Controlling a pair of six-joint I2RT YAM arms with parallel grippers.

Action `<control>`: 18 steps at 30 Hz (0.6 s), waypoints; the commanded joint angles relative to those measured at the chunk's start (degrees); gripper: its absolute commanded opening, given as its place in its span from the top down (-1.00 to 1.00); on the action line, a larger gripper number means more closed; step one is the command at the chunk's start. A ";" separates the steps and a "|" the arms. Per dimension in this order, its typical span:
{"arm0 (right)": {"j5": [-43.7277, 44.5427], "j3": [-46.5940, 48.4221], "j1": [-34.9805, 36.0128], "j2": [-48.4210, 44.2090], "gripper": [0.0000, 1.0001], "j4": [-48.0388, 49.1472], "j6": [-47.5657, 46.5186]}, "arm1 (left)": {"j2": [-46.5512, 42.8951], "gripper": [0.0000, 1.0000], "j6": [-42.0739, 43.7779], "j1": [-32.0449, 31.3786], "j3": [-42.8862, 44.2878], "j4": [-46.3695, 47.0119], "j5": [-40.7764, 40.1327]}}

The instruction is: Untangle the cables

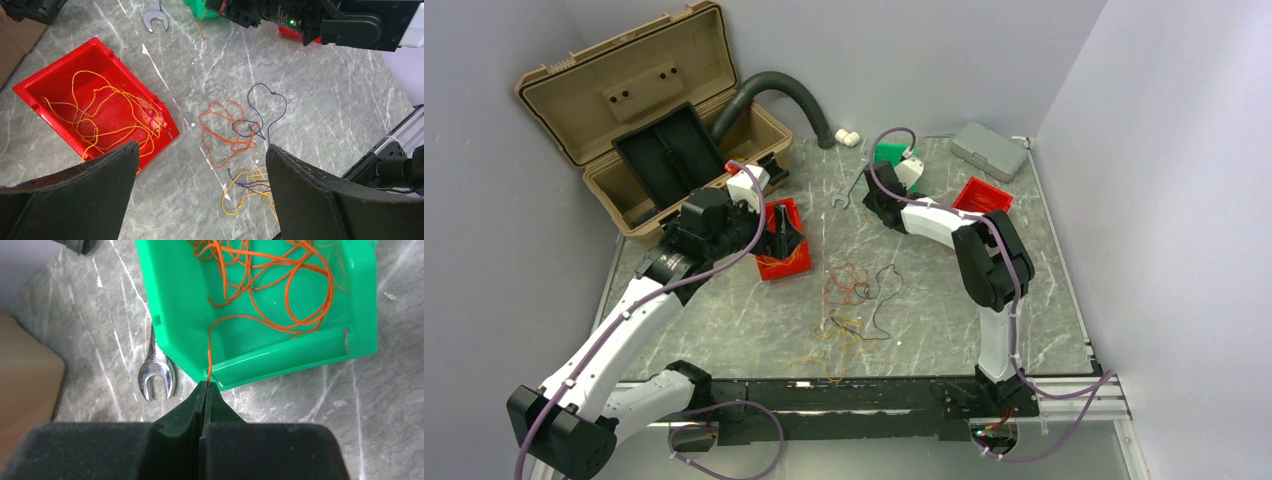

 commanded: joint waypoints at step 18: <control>-18.10 10.03 -11.06 3.53 1.00 4.66 -12.37 | -1.52 -0.97 1.26 -0.20 0.94 -0.78 -0.75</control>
